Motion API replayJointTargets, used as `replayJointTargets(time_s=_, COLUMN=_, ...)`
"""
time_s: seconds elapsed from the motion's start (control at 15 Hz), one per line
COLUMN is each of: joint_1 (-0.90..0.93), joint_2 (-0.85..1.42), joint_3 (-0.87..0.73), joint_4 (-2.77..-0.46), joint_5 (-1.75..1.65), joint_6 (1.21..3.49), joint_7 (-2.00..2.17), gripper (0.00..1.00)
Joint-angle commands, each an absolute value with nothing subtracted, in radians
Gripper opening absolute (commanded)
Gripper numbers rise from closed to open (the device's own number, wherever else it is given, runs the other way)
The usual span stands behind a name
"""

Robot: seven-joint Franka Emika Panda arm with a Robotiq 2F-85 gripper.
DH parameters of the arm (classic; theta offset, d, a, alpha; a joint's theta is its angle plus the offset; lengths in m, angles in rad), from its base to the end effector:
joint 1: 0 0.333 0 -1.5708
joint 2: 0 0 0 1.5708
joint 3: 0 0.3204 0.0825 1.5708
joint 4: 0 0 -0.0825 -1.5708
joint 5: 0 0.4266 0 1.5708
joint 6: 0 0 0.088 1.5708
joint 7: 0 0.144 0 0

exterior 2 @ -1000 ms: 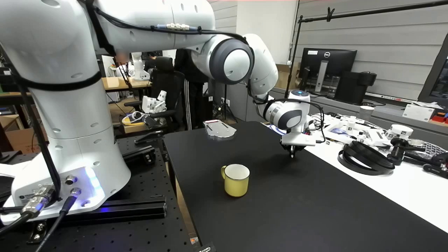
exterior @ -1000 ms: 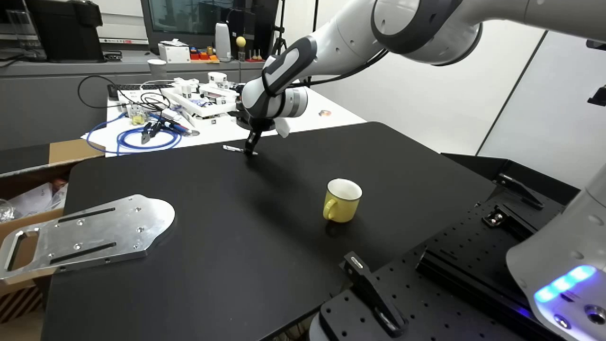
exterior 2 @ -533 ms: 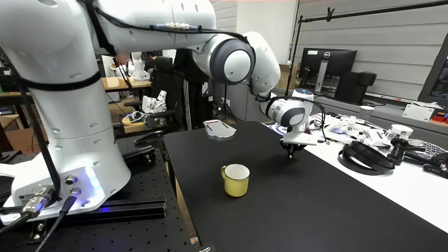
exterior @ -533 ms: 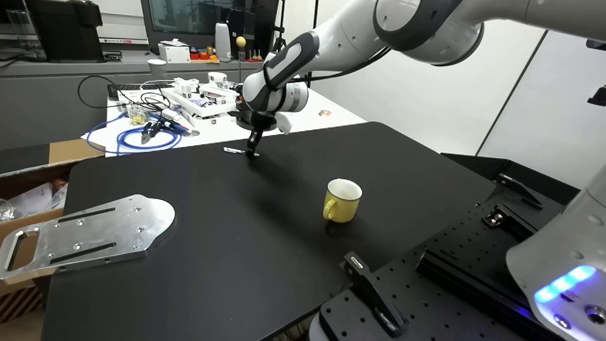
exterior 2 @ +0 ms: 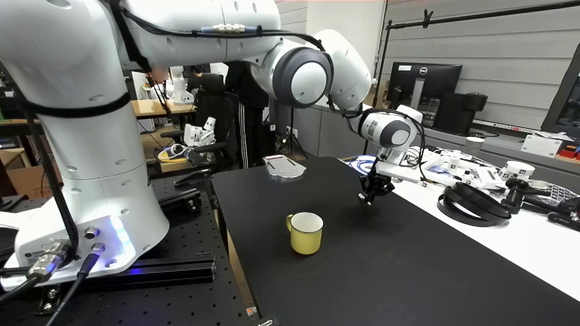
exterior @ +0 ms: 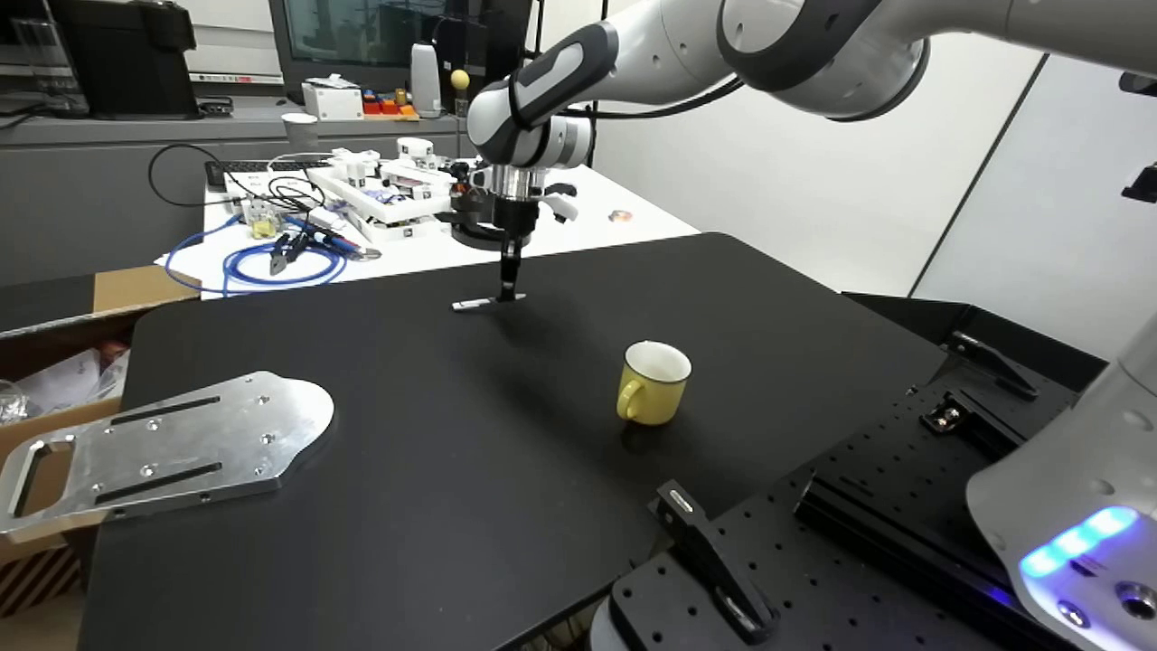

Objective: Put the pen in the cup

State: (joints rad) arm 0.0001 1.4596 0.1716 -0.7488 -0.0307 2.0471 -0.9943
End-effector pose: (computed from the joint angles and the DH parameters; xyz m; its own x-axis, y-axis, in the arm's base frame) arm 0.7825 0.0785 -0.0508 0.5063 0.8616 0.0376 0.8471 -0.4887 -0.2087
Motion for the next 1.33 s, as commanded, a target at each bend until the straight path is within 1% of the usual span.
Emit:
replayJointTargets(time_s=0.0, joint_1=0.0, joint_2=1.444, joint_3=0.151, joint_4=-0.7, joint_5=-0.067, joint_6=1.882, joint_7=-1.045, gripper=0.03)
replayJointTargets(time_s=0.67, joint_1=-0.121, joint_2=1.351, joint_3=0.188, joint_4=-0.706, joint_5=-0.04, joint_6=1.638, joint_7=-1.368, gripper=0.03)
replayJointTargets(time_s=1.0, joint_1=-0.164, joint_2=1.31, joint_3=0.204, joint_4=-0.742, joint_5=-0.028, joint_6=1.578, joint_7=-1.496, gripper=0.03)
replayJointTargets(time_s=1.27, joint_1=-0.153, joint_2=1.278, joint_3=0.21, joint_4=-0.785, joint_5=-0.037, joint_6=1.575, joint_7=-1.513, gripper=0.03)
